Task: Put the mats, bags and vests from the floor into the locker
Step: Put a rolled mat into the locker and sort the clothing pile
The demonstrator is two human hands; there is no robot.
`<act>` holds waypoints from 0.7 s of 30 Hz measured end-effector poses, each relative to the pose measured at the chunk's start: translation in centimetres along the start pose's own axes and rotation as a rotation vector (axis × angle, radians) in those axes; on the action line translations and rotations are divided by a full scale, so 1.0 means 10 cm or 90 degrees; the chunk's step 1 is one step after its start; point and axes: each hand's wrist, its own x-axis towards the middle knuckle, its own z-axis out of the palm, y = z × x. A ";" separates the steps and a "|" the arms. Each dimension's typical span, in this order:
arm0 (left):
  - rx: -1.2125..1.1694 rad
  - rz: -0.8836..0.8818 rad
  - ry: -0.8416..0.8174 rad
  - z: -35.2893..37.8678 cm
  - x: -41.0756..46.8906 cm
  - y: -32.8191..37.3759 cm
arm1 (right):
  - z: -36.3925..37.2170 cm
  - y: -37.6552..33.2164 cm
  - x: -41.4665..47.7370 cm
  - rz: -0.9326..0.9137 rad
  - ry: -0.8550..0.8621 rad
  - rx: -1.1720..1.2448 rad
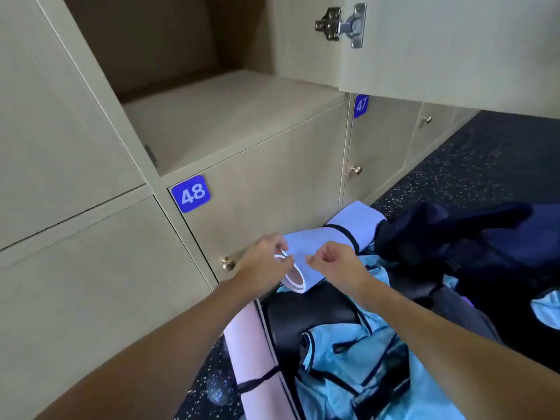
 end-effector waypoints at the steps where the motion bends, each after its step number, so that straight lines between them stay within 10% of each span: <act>1: 0.033 0.026 -0.014 0.04 0.04 -0.04 | 0.07 0.05 0.03 -0.010 0.007 -0.039; 10: 0.301 0.130 -0.220 0.31 0.53 -0.47 | 0.34 0.57 0.26 0.039 0.035 -0.088; 21: 0.350 0.264 -0.116 0.21 0.50 -0.16 | 0.31 0.49 0.03 -0.043 0.140 0.018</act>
